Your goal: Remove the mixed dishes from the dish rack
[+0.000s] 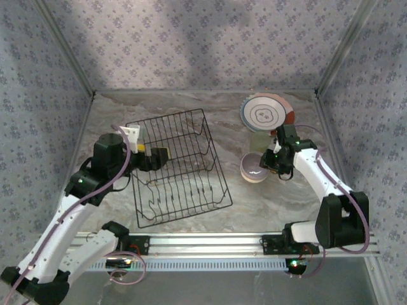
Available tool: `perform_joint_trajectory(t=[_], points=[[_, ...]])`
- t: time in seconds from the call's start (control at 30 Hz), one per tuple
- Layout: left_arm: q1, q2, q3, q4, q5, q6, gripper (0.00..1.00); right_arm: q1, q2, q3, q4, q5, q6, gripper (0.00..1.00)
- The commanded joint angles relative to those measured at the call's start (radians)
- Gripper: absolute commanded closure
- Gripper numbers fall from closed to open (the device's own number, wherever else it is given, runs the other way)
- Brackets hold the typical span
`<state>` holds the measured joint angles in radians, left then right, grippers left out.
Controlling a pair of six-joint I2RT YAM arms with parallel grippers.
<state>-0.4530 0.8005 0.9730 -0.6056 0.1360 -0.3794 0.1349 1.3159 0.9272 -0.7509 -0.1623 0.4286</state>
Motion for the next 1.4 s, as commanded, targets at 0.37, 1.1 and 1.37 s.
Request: perform_joint_trajectory(t=[0.37, 1.1, 1.37], points=[[0.249, 0.224, -0.028, -0.151, -0.083, -0.093, 0.08, 0.201, -0.261, 0.066, -0.027, 0.092, 0.005, 0.3], [0.319, 0.384, -0.112, -0.081, -0.176, -0.182, 0.55, 0.535, -0.042, 0.052, 0.21, 0.038, 0.036, 0.25], [0.318, 0.441, -0.114, 0.0, -0.11, -0.209, 0.94, 0.554, 0.077, 0.075, 0.258, 0.021, 0.048, 0.46]])
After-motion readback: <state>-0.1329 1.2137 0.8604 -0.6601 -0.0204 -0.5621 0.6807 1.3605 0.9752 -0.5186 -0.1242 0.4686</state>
